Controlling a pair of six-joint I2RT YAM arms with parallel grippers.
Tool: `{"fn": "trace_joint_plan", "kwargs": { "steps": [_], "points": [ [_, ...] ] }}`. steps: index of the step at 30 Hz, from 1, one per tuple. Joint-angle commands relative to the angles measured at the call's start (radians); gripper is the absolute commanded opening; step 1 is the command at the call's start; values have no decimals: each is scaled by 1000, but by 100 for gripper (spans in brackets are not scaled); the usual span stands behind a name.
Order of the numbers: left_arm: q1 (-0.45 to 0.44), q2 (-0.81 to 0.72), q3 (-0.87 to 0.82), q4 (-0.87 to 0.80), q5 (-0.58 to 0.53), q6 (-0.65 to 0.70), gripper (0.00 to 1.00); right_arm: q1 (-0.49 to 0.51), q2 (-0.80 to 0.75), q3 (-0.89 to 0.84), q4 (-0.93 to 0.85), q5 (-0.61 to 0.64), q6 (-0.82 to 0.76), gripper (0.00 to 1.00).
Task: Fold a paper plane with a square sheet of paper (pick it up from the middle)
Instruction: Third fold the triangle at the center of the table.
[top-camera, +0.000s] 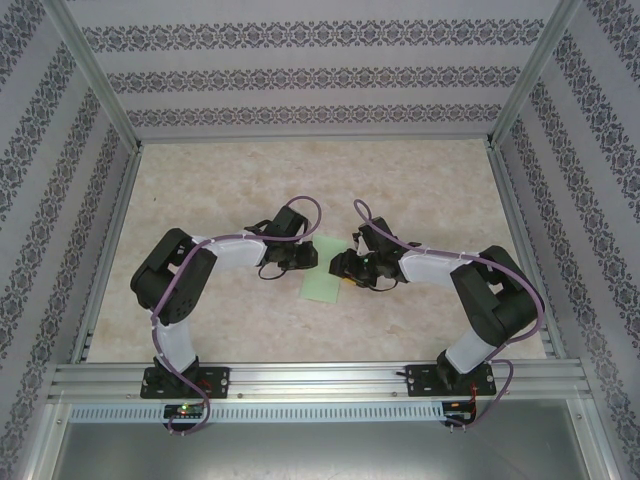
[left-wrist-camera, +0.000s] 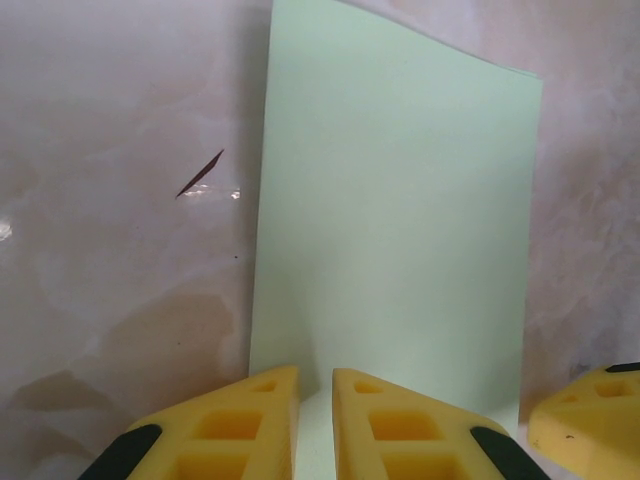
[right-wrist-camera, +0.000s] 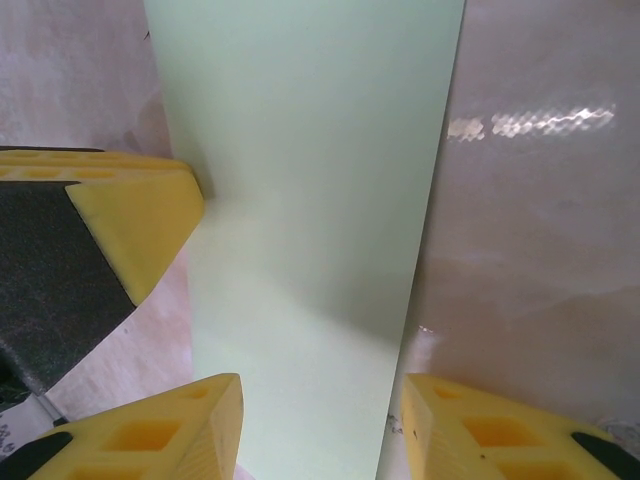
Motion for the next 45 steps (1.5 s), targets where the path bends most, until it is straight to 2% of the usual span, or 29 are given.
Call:
{"fn": "trace_joint_plan", "kwargs": {
  "steps": [1,11,22,36,45],
  "points": [
    [17,-3,13,4,2,-3,18,24,-22,-11,3,-8,25,46],
    [18,-6,15,14,18,-11,18,74,-129,-89,-15,31,94,46],
    [17,-12,10,12,17,-9,19,121,-55,-64,-11,19,114,45],
    [17,-14,-2,19,26,-16,19,130,-14,-26,76,-3,131,44],
    [17,-18,-2,16,26,-13,19,122,-25,-22,56,45,128,43]
  ]
}}
